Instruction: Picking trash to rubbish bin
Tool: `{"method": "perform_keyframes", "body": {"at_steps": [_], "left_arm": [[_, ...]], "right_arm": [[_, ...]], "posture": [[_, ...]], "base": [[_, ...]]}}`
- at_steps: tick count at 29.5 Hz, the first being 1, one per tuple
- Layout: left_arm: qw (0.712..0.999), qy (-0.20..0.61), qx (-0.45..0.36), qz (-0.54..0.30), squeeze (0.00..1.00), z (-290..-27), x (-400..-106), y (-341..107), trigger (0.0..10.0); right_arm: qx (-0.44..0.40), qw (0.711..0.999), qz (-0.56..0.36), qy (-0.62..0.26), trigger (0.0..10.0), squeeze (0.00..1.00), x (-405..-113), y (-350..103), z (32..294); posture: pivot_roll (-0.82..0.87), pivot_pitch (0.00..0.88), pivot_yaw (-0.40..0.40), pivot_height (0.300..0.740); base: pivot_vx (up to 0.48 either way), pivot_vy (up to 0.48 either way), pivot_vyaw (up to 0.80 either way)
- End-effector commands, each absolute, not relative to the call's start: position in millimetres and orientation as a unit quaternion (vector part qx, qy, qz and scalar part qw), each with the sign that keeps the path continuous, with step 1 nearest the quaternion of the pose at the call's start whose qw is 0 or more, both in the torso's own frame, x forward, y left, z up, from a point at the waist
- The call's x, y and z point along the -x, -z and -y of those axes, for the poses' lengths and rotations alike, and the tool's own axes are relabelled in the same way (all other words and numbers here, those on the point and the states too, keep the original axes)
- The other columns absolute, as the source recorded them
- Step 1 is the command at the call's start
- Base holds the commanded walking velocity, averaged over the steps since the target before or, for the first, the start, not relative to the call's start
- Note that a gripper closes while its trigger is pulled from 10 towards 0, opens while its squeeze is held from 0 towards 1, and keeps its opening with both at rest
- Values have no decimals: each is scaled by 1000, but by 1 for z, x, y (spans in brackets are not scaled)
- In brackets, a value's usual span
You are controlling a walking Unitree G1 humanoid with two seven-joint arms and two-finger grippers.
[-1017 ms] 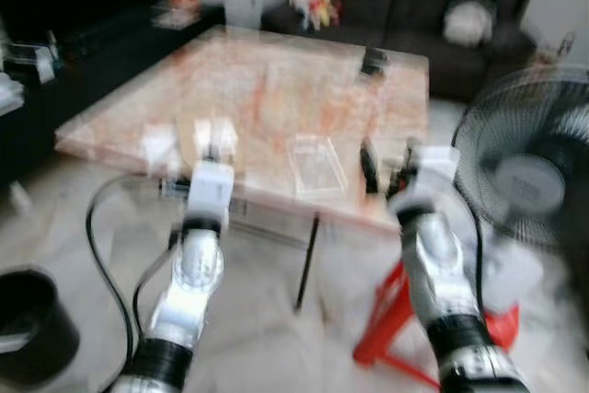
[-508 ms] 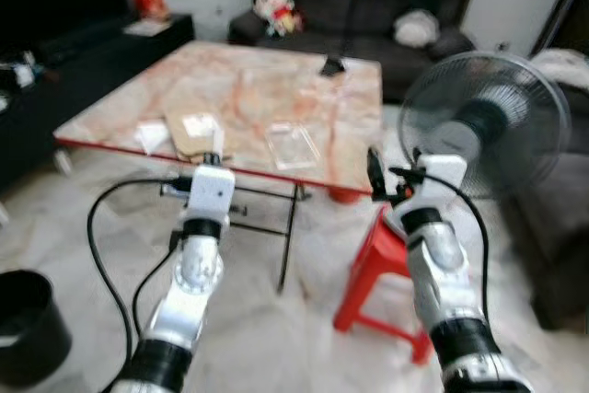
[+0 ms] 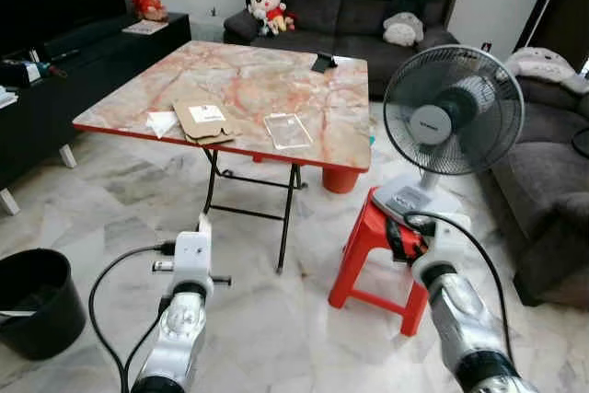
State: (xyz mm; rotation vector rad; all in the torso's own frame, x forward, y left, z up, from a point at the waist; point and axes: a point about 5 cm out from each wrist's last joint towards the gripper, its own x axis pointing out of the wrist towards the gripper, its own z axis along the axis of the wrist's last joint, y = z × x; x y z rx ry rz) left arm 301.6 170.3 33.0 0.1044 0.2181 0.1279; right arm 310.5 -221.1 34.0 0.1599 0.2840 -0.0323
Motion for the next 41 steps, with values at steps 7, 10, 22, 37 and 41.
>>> {"method": "perform_keyframes", "body": {"at_steps": [7, 10, 22, 37, 41], "left_arm": [[960, -43, -82, -265, 0, -176, -258, 28, 10000], [948, -45, -76, -307, 0, -177, -241, 44, 10000], [923, -57, -76, -373, 0, -181, -207, 68, 10000], [914, -61, -84, -393, 0, -182, -195, 75, 10000], [913, -61, -86, -395, 0, -182, -194, 75, 10000]], "right_arm": [[-79, 956, -275, 56, 10000, 0, -265, 17, 235], [-87, 945, -309, 66, 10000, 0, -247, 31, 237], [-88, 932, -342, 79, 10000, 0, -228, 45, 239], [-82, 931, -346, 78, 10000, 0, -225, 47, 238], [-92, 932, -342, 82, 10000, 0, -227, 46, 238]], "posture": [[-47, 67, -75, 740], [-47, 69, -78, 740], [-49, 66, -82, 740], [-45, 55, -80, 740], [-46, 46, -78, 740]], "base": [[0, 0, 0], [0, 0, 0], [0, 0, 173], [206, 0, 800], [304, 0, 0]]}}
